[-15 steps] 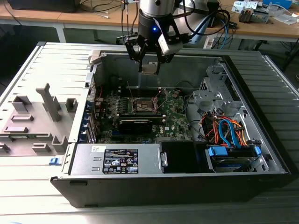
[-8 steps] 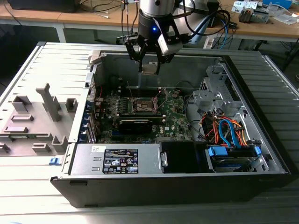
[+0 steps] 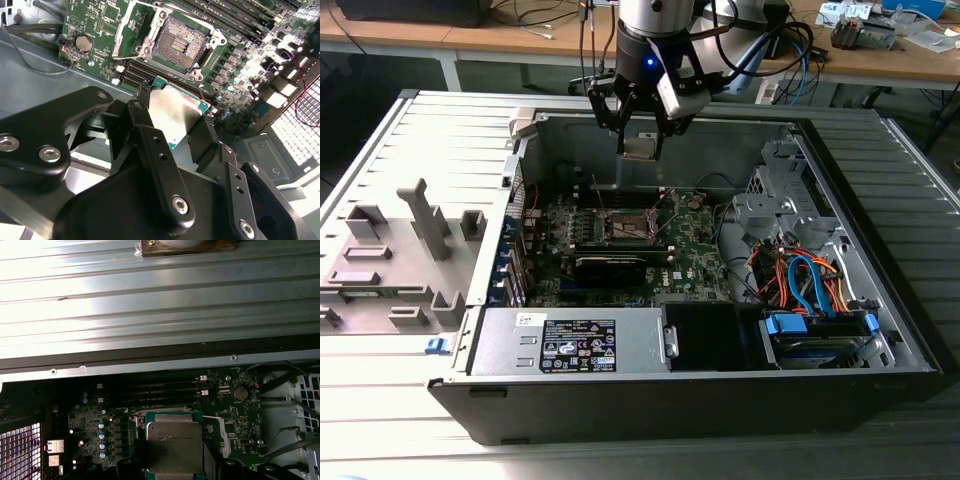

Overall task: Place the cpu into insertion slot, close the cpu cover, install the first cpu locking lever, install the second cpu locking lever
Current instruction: 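Place the cpu into insertion slot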

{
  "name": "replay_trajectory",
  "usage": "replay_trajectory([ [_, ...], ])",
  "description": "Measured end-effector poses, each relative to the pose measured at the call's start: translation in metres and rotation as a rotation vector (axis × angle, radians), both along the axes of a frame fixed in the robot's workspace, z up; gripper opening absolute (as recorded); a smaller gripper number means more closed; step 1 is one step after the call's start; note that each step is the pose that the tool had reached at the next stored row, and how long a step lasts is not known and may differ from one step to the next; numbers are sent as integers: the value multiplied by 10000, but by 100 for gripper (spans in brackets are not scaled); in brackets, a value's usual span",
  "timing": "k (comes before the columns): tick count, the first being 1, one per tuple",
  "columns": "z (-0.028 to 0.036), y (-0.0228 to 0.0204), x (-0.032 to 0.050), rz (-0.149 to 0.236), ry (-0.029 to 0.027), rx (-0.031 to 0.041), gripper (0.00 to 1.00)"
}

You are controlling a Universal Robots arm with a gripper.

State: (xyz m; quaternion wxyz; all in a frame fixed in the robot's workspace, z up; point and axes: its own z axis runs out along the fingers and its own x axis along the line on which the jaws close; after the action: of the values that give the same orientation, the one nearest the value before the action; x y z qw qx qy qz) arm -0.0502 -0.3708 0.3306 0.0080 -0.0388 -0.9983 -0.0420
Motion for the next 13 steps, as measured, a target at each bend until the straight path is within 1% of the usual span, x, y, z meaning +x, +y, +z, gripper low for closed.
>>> replay_trajectory([
  [13, -1, 0, 0, -119, 0, -1, 54],
])
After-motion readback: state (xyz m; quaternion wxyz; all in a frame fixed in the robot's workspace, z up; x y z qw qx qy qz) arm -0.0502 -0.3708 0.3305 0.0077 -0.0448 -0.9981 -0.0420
